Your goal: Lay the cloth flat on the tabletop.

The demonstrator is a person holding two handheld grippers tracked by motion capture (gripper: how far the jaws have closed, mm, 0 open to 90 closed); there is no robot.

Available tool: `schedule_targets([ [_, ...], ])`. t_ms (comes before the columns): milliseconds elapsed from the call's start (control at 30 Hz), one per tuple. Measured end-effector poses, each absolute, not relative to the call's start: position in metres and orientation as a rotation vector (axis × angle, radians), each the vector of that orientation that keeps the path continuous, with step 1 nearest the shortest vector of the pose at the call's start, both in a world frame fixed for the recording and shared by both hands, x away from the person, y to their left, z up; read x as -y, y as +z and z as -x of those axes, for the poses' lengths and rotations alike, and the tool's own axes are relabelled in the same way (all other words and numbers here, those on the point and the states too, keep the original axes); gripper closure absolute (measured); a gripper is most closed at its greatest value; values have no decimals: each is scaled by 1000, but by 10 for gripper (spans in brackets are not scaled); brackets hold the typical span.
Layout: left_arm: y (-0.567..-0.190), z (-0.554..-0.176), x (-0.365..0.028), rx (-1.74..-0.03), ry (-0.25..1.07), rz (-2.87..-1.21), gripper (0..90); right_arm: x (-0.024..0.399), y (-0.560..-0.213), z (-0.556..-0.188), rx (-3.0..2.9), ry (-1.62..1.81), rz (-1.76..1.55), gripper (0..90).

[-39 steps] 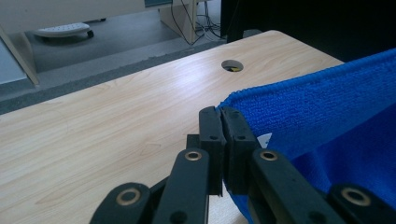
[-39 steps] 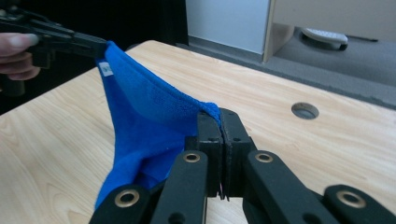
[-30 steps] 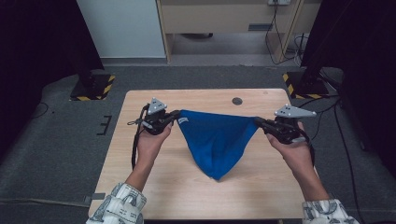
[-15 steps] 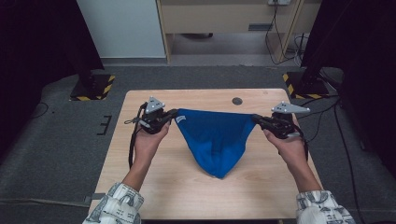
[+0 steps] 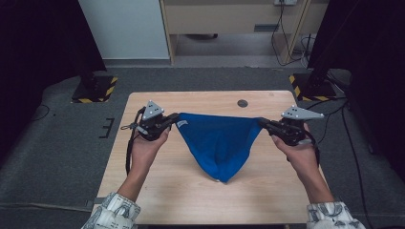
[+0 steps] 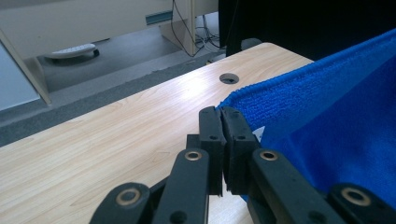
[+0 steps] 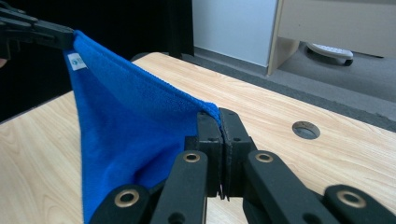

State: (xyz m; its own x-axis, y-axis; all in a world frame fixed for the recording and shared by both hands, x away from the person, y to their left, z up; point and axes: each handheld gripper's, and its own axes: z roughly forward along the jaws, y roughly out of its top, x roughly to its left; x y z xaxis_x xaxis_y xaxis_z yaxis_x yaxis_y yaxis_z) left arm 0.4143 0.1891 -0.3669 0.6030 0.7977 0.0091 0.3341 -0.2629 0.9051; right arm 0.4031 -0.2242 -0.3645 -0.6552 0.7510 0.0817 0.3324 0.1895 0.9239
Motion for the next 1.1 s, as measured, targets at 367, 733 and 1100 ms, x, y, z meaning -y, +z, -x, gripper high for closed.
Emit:
schedule_targets([
  [367,-348,-388,-185,-857,606,-1876,871,233,-348,-378,-2074,1483,-962,887],
  [733,-310,-349,-189,-775,584,-1867,870,242,-315,-343,-2075,1494,-888,885],
  [1100,-335,-389,-183,-853,534,-1936,867,237,-337,-380,-2189,1359,-965,878],
])
